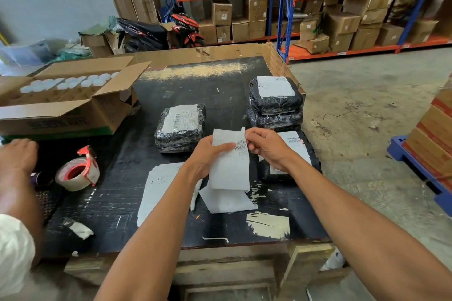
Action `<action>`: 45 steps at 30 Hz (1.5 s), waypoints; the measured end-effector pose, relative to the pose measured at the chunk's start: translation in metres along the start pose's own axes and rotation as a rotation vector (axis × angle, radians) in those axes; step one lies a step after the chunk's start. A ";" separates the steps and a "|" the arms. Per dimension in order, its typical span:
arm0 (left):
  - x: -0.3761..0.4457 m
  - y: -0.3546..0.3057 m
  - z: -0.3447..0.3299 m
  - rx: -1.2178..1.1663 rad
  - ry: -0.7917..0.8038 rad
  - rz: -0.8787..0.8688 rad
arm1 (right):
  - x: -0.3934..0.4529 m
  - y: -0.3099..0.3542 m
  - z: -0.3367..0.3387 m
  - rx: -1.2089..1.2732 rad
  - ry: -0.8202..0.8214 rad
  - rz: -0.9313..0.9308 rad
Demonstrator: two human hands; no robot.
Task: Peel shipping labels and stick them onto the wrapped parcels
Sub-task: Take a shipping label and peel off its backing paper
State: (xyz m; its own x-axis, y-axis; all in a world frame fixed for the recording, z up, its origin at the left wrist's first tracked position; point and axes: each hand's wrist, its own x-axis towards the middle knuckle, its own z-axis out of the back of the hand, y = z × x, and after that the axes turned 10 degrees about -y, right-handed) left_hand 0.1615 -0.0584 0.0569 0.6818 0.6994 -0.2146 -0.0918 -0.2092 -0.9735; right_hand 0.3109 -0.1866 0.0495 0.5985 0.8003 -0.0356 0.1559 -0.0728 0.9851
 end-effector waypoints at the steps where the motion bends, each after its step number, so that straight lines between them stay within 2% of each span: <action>1: -0.001 0.000 -0.001 -0.004 0.011 0.005 | 0.000 0.000 0.000 0.030 0.018 -0.022; 4: -0.001 -0.002 -0.003 -0.074 -0.019 -0.017 | 0.003 0.000 -0.001 0.068 -0.029 -0.042; 6: 0.000 -0.003 -0.003 -0.112 -0.048 -0.039 | 0.005 -0.002 -0.001 0.008 -0.102 -0.026; 12: 0.002 -0.004 -0.006 -0.059 -0.072 -0.071 | 0.005 -0.007 -0.005 -0.125 -0.222 -0.025; 16: 0.004 -0.003 -0.004 0.022 -0.068 -0.082 | 0.001 -0.003 -0.006 -0.057 -0.190 -0.047; 19: 0.005 -0.004 -0.003 0.042 -0.039 -0.076 | 0.005 -0.006 -0.002 -0.150 -0.193 0.060; 23: 0.005 -0.003 0.002 0.124 0.082 0.007 | 0.013 -0.011 0.004 -0.247 -0.454 0.131; 25: 0.009 -0.002 0.007 0.140 0.019 0.025 | 0.015 -0.011 0.007 -0.243 -0.523 0.112; 28: 0.016 -0.002 0.013 0.013 -0.253 -0.010 | 0.016 -0.011 0.011 -0.192 -0.413 -0.018; 30: 0.020 -0.002 0.014 -0.057 -0.397 -0.042 | 0.010 -0.008 0.011 -0.191 -0.247 -0.121; 32: 0.021 -0.004 0.013 -0.109 -0.460 -0.067 | 0.003 -0.005 0.009 -0.227 -0.034 -0.216; 34: 0.022 -0.005 0.013 -0.084 -0.444 -0.111 | 0.002 -0.008 0.008 -0.232 0.080 -0.266; 35: 0.022 -0.006 0.014 -0.048 -0.403 -0.134 | 0.002 -0.009 0.006 -0.217 0.043 -0.255; 38: 0.020 -0.008 0.016 0.092 -0.218 -0.150 | 0.009 -0.008 0.004 -0.241 -0.245 -0.094; 39: 0.019 -0.008 0.017 0.128 -0.158 -0.149 | 0.011 -0.005 0.004 -0.249 -0.261 -0.038; 42: 0.015 -0.012 0.018 0.168 -0.048 -0.154 | 0.009 0.002 0.003 -0.365 -0.082 0.017; 45: 0.018 -0.011 0.015 0.103 -0.115 -0.177 | 0.010 0.002 0.000 -0.382 -0.035 0.015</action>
State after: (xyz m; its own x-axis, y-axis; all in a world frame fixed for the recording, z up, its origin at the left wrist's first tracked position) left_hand 0.1642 -0.0334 0.0628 0.6074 0.7933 -0.0413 -0.0559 -0.0092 -0.9984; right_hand 0.3167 -0.1788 0.0507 0.6260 0.7796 -0.0197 -0.1534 0.1479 0.9770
